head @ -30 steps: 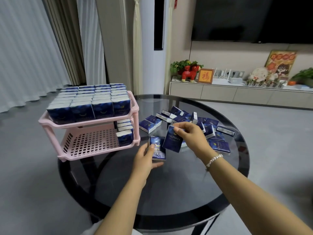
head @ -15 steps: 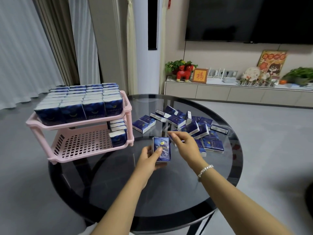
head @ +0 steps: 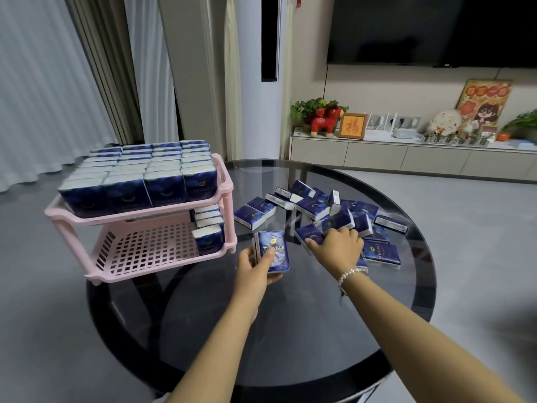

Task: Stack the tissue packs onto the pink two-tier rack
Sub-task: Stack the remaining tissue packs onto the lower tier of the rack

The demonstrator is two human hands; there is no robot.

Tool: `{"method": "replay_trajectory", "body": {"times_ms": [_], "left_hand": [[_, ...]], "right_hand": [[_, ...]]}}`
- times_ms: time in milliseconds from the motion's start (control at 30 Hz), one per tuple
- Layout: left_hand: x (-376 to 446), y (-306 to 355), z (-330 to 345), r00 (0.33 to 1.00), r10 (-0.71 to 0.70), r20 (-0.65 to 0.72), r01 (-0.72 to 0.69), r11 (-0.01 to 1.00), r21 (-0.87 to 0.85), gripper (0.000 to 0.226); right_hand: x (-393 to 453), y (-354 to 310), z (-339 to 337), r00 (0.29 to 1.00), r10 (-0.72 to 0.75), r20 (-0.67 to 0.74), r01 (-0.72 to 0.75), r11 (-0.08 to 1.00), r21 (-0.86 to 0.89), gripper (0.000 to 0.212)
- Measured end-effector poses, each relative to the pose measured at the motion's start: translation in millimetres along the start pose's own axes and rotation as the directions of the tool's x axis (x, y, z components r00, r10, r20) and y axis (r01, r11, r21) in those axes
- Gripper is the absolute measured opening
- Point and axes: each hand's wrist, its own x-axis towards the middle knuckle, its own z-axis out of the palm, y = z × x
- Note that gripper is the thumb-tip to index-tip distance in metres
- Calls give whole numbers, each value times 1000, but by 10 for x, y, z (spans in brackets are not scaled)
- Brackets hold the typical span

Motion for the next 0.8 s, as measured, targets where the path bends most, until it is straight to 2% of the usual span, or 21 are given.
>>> {"method": "replay_trajectory", "body": {"times_ms": [133, 267, 367, 467, 567, 633, 800], "left_hand": [[5, 13, -21, 1000, 11, 0, -11, 1000, -28, 30], [-16, 29, -59, 1000, 28, -12, -29, 999, -43, 36], [-33, 52, -117, 999, 43, -21, -44, 998, -41, 40], [-58, 71, -182, 997, 76, -23, -77, 996, -32, 39], [-83, 77, -236, 994, 111, -19, -111, 994, -13, 44], [-116, 102, -251, 994, 112, -9, -112, 994, -16, 50], [-235, 173, -213, 990, 103, 99, -105, 994, 18, 50]], "right_hand": [[-54, -79, -28, 999, -12, 43, 5, 989, 151, 54], [-143, -104, -21, 994, -104, 24, 93, 954, 285, 39], [-213, -80, -91, 989, -146, 12, 114, 821, 559, 31], [-345, -49, -271, 985, -166, 49, 71, 647, 759, 36], [-429, 19, -393, 985, -139, 99, -11, 526, 851, 38], [-481, 47, -493, 982, -154, 110, -26, 466, 884, 32], [-607, 56, -682, 951, -304, 56, 77, 410, 909, 22]]}}
